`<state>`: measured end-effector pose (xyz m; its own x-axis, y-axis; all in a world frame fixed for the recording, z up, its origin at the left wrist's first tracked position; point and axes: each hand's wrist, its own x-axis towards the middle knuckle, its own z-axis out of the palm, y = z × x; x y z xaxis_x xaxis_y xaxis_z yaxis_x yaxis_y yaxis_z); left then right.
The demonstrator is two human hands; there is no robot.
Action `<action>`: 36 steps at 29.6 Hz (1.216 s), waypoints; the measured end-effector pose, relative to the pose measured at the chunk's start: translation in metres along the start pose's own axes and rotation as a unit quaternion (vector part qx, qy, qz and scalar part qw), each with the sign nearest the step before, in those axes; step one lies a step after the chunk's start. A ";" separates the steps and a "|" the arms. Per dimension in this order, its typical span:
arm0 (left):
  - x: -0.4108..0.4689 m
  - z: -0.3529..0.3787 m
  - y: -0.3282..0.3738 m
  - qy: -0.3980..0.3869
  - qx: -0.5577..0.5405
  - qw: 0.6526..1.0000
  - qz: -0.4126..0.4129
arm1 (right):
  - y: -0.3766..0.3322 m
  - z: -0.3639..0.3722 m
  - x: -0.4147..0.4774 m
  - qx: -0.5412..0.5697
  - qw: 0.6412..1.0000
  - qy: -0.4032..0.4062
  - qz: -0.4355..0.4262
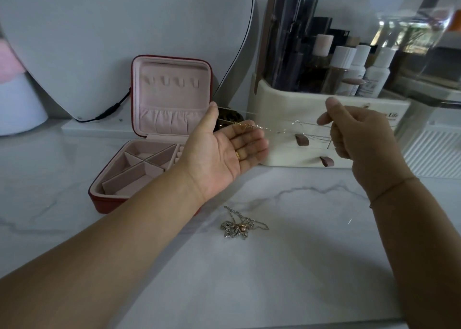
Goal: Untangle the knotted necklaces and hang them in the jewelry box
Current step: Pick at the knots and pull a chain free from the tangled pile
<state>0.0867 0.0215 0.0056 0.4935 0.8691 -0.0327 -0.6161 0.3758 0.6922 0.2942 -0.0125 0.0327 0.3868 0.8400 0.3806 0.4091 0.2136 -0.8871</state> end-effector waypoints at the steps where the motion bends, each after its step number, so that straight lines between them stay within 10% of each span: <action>1: 0.000 0.000 0.000 0.011 -0.003 1.000 0.006 | -0.002 -0.001 -0.002 0.030 0.999 -0.022 0.014; 8: 0.002 -0.006 0.008 0.071 -0.001 0.997 0.036 | -0.005 0.001 -0.007 -0.034 0.984 -0.174 -0.001; 16: 0.001 -0.004 0.005 0.059 -0.003 0.998 0.004 | -0.006 0.002 -0.005 0.264 0.937 -0.228 0.037; 25: 0.000 -0.002 0.003 -0.011 0.000 0.999 -0.039 | -0.010 0.005 -0.009 0.348 0.884 -0.306 0.063; 36: -0.003 -0.003 -0.007 -0.046 0.298 0.947 -0.109 | -0.010 -0.005 0.001 0.389 0.911 -0.131 -0.025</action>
<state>0.0877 0.0173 -0.0019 0.6369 0.7500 -0.1783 -0.0513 0.2720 0.9609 0.2949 -0.0166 0.0431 0.1317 0.8883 0.4401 -0.3292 0.4579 -0.8258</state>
